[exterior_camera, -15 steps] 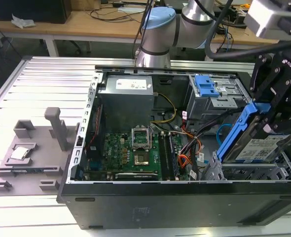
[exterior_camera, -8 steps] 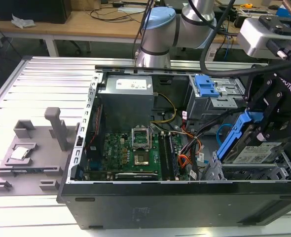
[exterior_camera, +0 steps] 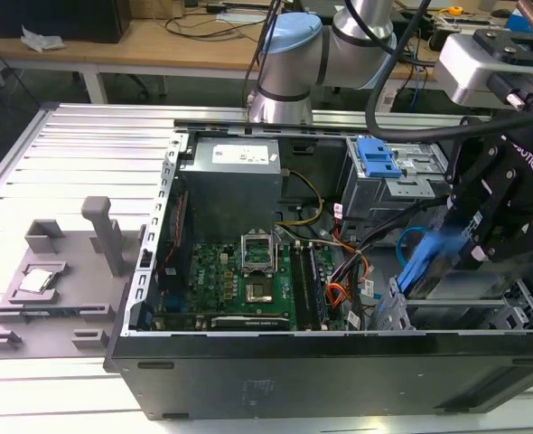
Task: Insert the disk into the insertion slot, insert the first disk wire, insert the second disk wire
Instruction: 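Insert the disk into the insertion slot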
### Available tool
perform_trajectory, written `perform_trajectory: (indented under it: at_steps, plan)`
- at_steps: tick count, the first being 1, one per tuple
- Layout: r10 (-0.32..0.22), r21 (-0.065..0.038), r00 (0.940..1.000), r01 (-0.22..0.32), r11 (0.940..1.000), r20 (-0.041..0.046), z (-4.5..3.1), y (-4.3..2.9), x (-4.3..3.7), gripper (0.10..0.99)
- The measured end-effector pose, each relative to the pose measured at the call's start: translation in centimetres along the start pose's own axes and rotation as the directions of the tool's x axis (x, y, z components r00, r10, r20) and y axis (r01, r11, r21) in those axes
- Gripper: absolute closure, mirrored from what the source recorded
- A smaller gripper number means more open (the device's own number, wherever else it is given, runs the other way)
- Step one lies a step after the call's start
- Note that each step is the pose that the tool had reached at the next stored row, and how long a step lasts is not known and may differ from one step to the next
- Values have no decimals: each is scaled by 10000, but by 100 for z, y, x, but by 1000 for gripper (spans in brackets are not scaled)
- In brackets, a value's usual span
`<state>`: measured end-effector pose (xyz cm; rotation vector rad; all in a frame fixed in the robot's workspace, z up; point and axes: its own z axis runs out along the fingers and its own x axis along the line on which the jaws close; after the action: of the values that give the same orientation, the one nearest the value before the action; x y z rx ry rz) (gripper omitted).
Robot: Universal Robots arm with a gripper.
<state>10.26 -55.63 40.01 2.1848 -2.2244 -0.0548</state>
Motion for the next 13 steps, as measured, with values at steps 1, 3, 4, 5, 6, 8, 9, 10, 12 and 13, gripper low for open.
perform_trajectory:
  at_steps: [1,3,4,5,6,8,9,10,12,13]
  plan:
    - [-1,0,10000,1,10000,2,1,0,0,647]
    - [0,0,10000,0,10000,1,2,0,0,647]
    - [0,0,10000,0,10000,1,3,0,0,647]
    - [0,0,10000,0,10000,1,3,0,0,647]
    - [0,0,10000,0,10000,0,3,0,0,647]
    - [0,0,10000,0,10000,0,5,0,0,725]
    - [-1,0,10000,1,10000,1,5,0,0,788]
    - [-1,0,10000,1,10000,1,6,0,0,851]
    - [-1,0,10000,1,10000,0,7,0,0,973]
    - [0,-1,10000,0,10000,1,7,0,0,973]
